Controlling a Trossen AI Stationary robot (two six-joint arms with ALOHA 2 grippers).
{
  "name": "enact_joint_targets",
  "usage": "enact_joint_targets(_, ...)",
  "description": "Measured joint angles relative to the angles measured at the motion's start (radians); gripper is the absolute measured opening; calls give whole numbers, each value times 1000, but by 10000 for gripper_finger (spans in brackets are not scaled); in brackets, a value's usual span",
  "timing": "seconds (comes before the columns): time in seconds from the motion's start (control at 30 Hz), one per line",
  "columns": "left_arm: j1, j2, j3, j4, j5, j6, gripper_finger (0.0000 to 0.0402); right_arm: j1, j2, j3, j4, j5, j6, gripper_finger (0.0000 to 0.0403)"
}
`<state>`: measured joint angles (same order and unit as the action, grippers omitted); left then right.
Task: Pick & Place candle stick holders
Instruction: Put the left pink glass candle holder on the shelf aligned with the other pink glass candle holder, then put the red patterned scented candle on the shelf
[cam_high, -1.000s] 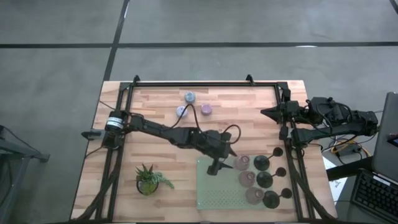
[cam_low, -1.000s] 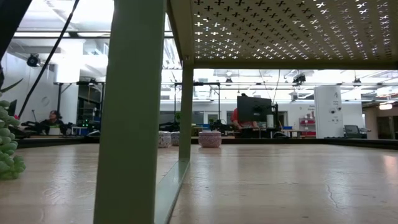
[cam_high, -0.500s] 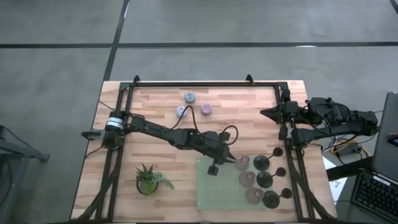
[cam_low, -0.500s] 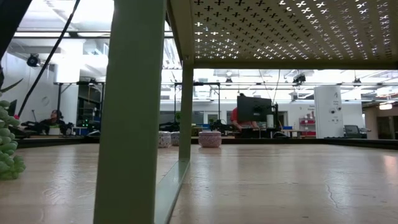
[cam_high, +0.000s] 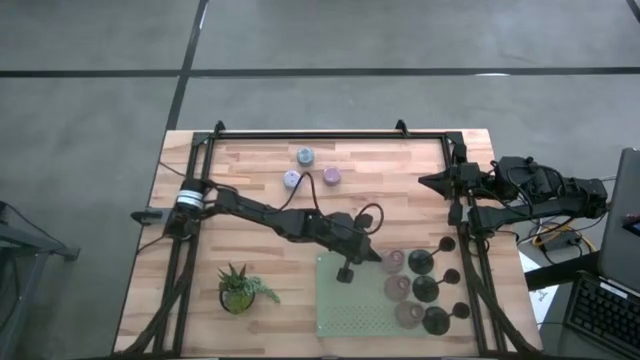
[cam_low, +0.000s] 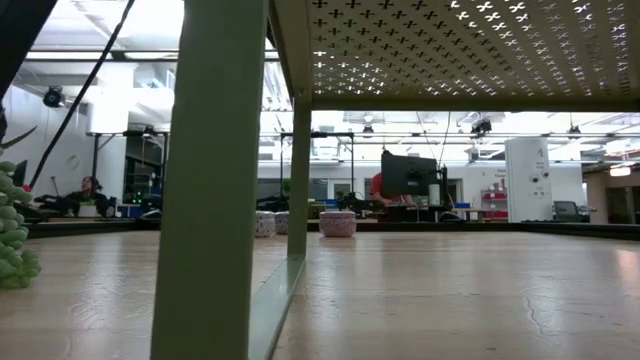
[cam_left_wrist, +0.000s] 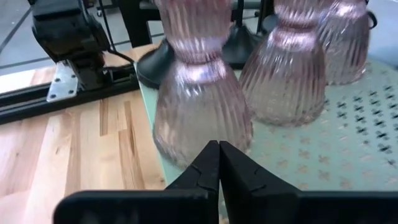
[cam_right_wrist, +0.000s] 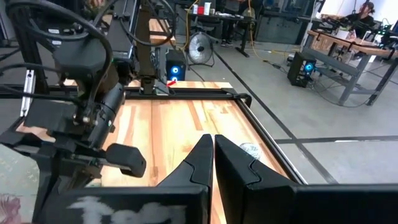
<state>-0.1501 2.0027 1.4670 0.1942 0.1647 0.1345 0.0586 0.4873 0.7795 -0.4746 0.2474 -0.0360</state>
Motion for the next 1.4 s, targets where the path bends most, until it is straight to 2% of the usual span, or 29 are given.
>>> enact_joint_targets(0.23, 0, 9, 1, 35, 1, -10, 4, 0, 0, 0, 0, 0, 0, 8)
enact_joint_targets(0.47, 0, 5, 2, 22, 6, -8, 16, 0, 0, -2, -2, 0, 0, 8)
enact_joint_targets(0.8, 17, -87, -22, -73, 32, 14, 5, -1, -2, -11, -46, -1, 35, 8)
enact_joint_targets(0.97, 45, -194, -123, -23, 30, 1, 8, 0, -8, -33, -43, -1, 36, 8)
enact_joint_targets(1.13, 66, -341, -324, 153, 28, -8, 7, 0, -50, -93, 29, -12, 5, 8)
enact_joint_targets(1.3, 92, -487, -498, 230, 28, -21, 10, -1, -125, -144, 48, -26, -6, 8)
enact_joint_targets(1.4, 100, -549, -577, 253, 22, -54, 10, 0, -175, -179, 64, -74, 17, 8)
